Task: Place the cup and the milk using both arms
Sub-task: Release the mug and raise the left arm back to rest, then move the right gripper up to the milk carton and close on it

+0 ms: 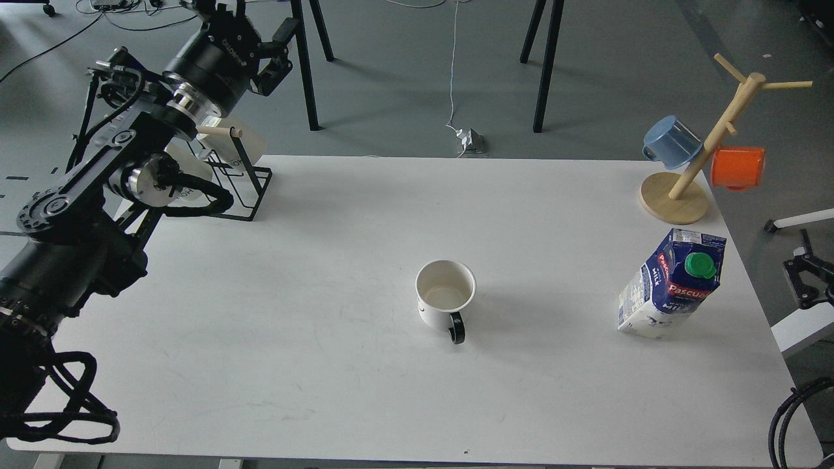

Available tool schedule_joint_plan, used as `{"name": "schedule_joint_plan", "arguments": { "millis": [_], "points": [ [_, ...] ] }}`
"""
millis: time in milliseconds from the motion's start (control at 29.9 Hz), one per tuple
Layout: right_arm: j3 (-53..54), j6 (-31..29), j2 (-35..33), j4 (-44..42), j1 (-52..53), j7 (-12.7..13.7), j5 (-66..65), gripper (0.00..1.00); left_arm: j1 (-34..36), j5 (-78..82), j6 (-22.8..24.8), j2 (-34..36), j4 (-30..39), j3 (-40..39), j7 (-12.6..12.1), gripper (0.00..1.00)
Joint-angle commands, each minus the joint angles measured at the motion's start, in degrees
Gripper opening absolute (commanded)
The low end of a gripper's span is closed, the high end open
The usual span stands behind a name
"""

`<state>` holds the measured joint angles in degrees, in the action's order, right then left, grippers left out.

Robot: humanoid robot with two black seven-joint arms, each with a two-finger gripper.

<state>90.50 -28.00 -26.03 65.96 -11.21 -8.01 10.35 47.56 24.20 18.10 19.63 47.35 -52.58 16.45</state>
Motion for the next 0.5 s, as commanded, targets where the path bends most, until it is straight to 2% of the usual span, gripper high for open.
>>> {"name": "schedule_joint_plan", "arguments": {
  "millis": [0, 100, 234, 468],
  "points": [
    [-0.67, 0.00, 2.81, 4.95, -6.87, 0.10, 0.02, 0.99, -0.01, -9.15, 1.22, -0.12, -5.68, -1.73, -0.28, 1.00],
    [-1.55, 0.00, 6.07, 8.47, -11.80, 0.19, -0.07, 0.99, -0.10, -14.08, 5.00, -0.03, -9.55, -1.56, -0.28, 1.00],
    [-5.67, 0.00, 8.79, 9.36, -13.66, 0.19, -0.16, 0.99, -0.19, -15.76, 6.06, -0.65, -14.91, -1.12, 0.33, 1.00],
    [-12.18, 0.00, 12.75, 9.19, -13.49, 0.19, -0.33, 0.99, -0.63, -16.46, 7.03, -0.56, -16.07, -1.21, 0.25, 1.00]
  ]
}}
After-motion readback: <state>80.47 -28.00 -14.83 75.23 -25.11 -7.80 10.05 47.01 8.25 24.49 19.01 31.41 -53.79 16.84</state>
